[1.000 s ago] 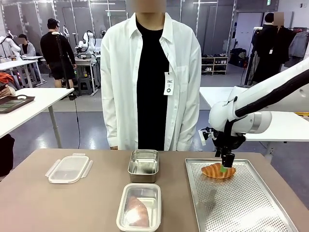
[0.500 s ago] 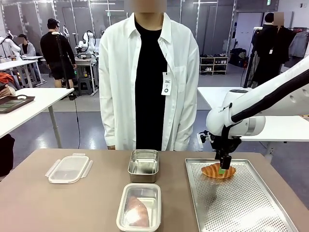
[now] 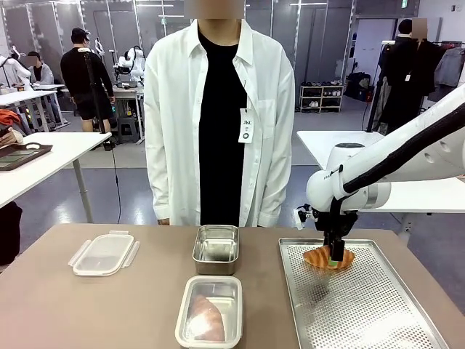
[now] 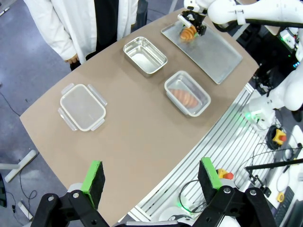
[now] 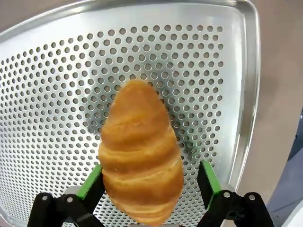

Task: Place the bread into the airtight container.
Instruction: Pick up a Butter Roll and place it into an empty Airtight Container.

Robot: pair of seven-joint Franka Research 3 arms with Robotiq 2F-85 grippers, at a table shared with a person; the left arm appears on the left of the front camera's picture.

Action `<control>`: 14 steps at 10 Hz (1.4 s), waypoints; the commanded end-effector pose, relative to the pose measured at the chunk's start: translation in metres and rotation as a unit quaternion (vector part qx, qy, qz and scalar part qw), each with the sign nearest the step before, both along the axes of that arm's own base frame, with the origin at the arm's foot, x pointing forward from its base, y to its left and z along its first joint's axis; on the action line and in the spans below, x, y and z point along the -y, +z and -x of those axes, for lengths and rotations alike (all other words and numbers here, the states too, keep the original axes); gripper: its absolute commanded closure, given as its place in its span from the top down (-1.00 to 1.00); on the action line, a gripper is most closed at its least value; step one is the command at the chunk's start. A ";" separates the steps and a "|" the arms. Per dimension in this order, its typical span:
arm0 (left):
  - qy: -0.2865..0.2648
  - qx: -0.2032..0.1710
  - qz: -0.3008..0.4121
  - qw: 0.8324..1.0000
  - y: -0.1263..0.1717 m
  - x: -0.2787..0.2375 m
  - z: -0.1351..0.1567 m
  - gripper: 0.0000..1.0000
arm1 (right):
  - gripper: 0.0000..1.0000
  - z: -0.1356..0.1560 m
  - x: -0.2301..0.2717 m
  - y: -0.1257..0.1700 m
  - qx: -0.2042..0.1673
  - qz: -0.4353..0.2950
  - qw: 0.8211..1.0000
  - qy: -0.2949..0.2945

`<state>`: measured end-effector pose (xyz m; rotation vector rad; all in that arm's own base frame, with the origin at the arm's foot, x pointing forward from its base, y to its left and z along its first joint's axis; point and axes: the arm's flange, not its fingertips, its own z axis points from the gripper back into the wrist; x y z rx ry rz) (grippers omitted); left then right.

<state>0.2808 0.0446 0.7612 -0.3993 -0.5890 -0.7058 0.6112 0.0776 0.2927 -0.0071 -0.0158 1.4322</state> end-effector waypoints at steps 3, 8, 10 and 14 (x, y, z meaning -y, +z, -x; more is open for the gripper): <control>-0.009 0.004 0.002 1.000 0.001 0.000 0.001 1.00 | 0.13 -0.007 0.000 0.004 -0.008 -0.001 1.000 -0.014; -0.009 0.004 0.002 1.000 0.001 0.000 0.001 1.00 | -0.07 0.012 -0.019 0.080 -0.014 -0.010 1.000 -0.026; -0.009 0.004 0.002 1.000 0.001 0.000 0.001 1.00 | -0.07 0.015 -0.033 0.104 -0.028 -0.021 0.999 -0.036; -0.009 0.004 0.002 1.000 0.001 0.000 0.001 1.00 | -0.07 0.019 -0.081 0.124 -0.020 -0.049 0.997 -0.061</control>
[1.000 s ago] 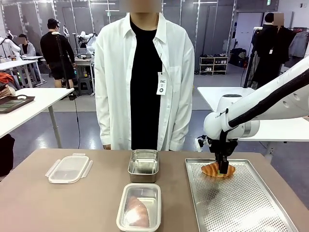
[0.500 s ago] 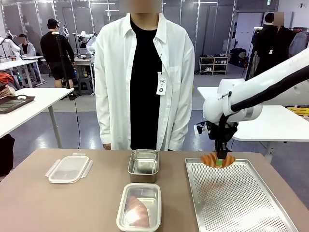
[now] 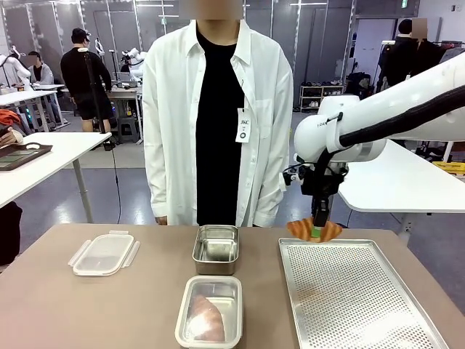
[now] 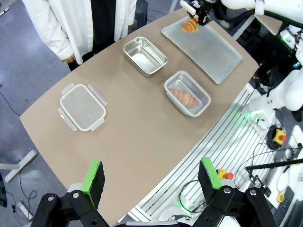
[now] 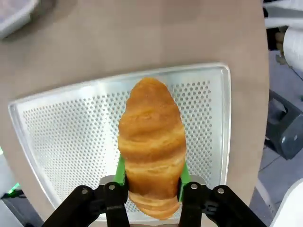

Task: Place the bread into the airtight container.
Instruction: Pick up a Butter Roll and place it into an empty Airtight Container.

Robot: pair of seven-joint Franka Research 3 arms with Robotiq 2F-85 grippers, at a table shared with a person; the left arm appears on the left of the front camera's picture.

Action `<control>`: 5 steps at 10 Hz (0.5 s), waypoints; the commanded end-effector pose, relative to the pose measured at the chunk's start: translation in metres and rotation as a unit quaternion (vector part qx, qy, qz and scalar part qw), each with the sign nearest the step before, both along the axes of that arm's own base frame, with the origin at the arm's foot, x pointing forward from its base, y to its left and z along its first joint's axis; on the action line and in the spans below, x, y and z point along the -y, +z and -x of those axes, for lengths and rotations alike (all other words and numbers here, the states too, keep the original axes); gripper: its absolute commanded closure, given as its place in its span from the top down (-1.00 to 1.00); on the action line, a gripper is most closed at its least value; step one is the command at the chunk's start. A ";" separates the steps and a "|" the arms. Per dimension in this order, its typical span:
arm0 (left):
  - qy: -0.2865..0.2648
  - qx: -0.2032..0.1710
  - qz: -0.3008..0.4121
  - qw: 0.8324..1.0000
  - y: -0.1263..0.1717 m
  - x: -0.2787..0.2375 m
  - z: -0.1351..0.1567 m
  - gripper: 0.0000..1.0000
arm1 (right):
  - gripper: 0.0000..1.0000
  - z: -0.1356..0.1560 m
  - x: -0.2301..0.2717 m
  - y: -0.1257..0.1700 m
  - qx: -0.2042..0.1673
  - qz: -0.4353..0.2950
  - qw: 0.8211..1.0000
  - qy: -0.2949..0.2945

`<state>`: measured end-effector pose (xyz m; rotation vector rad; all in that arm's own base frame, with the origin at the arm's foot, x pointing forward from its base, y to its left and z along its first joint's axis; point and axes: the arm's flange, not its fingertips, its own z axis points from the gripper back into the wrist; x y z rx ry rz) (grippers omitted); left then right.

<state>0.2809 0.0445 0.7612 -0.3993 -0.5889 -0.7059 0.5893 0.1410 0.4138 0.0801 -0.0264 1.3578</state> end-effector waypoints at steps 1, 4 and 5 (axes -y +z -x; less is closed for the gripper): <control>-0.009 0.004 0.002 1.000 0.001 0.000 0.001 1.00 | -0.07 0.002 -0.046 0.009 0.004 -0.028 0.999 -0.019; -0.009 0.004 0.002 1.000 0.001 0.000 0.001 1.00 | -0.07 0.012 -0.135 0.017 -0.008 -0.042 0.999 0.003; -0.009 0.004 0.002 1.000 0.001 0.000 0.001 1.00 | -0.07 0.014 -0.158 0.017 -0.004 -0.041 0.999 0.012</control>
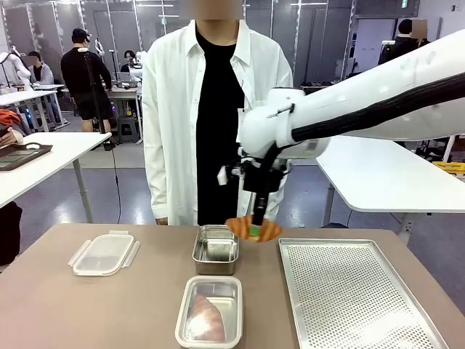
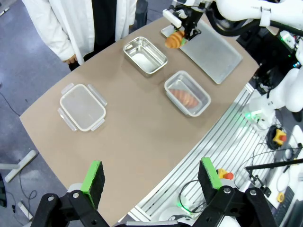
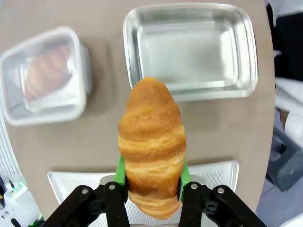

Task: Place the bread into the airtight container.
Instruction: Pick up a Butter Roll and place it into an empty Airtight Container.

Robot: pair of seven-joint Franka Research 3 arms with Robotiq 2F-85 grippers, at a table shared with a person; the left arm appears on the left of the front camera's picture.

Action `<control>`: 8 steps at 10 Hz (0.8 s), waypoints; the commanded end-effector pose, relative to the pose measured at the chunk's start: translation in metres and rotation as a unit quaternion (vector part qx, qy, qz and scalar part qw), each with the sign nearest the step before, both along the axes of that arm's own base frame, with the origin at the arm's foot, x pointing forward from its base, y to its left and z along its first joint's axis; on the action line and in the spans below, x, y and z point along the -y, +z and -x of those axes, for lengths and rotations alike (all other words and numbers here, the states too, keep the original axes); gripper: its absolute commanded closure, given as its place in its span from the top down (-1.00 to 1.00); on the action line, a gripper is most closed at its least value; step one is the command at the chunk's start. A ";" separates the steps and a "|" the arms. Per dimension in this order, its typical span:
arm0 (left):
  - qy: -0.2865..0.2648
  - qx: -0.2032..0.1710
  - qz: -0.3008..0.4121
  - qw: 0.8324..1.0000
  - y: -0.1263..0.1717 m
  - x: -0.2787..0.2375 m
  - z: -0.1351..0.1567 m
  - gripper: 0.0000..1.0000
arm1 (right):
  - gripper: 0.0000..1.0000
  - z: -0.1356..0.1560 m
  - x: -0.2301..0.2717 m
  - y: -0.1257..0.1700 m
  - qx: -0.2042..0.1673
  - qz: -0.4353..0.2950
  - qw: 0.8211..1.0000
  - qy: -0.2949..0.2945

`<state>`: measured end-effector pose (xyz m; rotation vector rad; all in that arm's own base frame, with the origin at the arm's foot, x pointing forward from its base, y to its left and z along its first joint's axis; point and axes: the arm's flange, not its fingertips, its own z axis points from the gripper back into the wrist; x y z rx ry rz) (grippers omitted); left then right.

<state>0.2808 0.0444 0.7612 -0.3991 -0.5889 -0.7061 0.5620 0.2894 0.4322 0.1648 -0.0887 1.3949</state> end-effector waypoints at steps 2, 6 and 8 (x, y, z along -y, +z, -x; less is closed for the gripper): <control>-0.008 0.004 0.002 1.000 0.001 0.000 0.001 1.00 | -0.07 -0.019 -0.051 -0.008 -0.014 0.005 1.000 -0.003; -0.008 0.004 0.002 1.000 0.001 0.000 0.001 1.00 | -0.07 -0.025 -0.079 -0.025 -0.023 0.014 0.999 0.028; -0.008 0.004 0.002 1.000 0.001 0.000 0.001 1.00 | -0.07 -0.018 -0.076 -0.027 -0.005 -0.003 1.000 0.020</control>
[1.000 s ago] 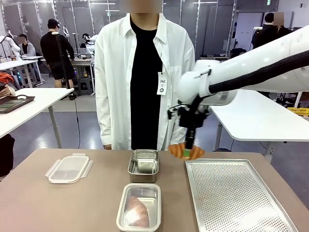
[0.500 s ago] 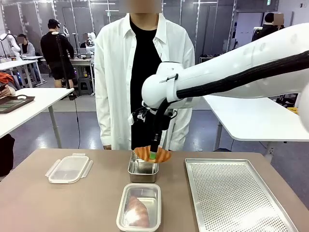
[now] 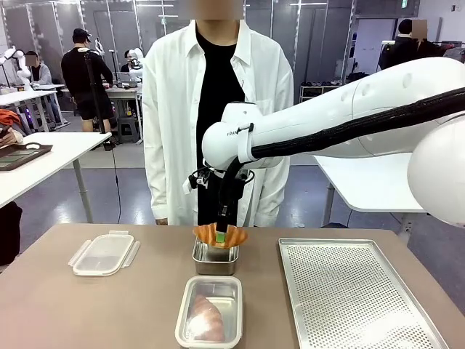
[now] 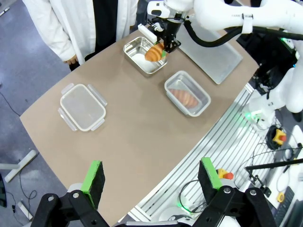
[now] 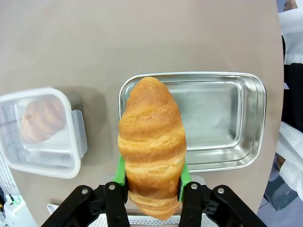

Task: Place the bread into the airtight container.
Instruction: Pick up a Butter Roll and place it into an empty Airtight Container.

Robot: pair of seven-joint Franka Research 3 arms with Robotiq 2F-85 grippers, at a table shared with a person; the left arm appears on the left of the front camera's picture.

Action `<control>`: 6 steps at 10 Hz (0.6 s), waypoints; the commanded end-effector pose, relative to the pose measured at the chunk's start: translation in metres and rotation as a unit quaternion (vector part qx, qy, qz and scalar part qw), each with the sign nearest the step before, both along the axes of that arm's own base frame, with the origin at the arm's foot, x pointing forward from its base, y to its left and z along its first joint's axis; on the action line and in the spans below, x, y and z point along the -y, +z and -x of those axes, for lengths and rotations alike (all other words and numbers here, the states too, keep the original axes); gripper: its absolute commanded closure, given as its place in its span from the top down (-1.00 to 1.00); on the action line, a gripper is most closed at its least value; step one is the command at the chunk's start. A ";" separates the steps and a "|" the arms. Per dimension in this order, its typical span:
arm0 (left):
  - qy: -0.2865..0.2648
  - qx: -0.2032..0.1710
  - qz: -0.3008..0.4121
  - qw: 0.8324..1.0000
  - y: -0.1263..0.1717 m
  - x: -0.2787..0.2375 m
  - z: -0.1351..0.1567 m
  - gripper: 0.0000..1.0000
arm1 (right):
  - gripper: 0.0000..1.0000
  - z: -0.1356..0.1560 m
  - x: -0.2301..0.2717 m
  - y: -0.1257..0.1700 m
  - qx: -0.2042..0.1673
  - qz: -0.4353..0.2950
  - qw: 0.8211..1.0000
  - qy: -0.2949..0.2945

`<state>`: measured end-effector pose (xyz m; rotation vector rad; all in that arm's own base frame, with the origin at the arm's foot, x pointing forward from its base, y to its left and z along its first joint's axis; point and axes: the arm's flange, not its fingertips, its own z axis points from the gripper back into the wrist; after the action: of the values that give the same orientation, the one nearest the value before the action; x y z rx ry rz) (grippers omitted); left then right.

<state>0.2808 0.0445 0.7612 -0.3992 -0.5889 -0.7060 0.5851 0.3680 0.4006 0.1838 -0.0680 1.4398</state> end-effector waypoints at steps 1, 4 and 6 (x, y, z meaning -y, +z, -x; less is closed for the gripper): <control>-0.008 0.004 0.002 1.000 0.001 0.000 0.001 1.00 | -0.07 0.005 0.003 0.004 0.005 -0.003 1.000 -0.004; -0.008 0.004 0.002 1.000 0.001 0.000 0.001 1.00 | -0.07 -0.008 0.011 0.004 0.013 -0.037 0.995 -0.089; -0.008 0.004 0.002 1.000 0.001 0.000 0.001 1.00 | -0.07 -0.012 0.018 0.005 0.006 -0.120 0.964 -0.239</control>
<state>0.2808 0.0445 0.7612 -0.3992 -0.5889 -0.7059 0.6077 0.3518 0.4102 0.3022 -0.1777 1.1301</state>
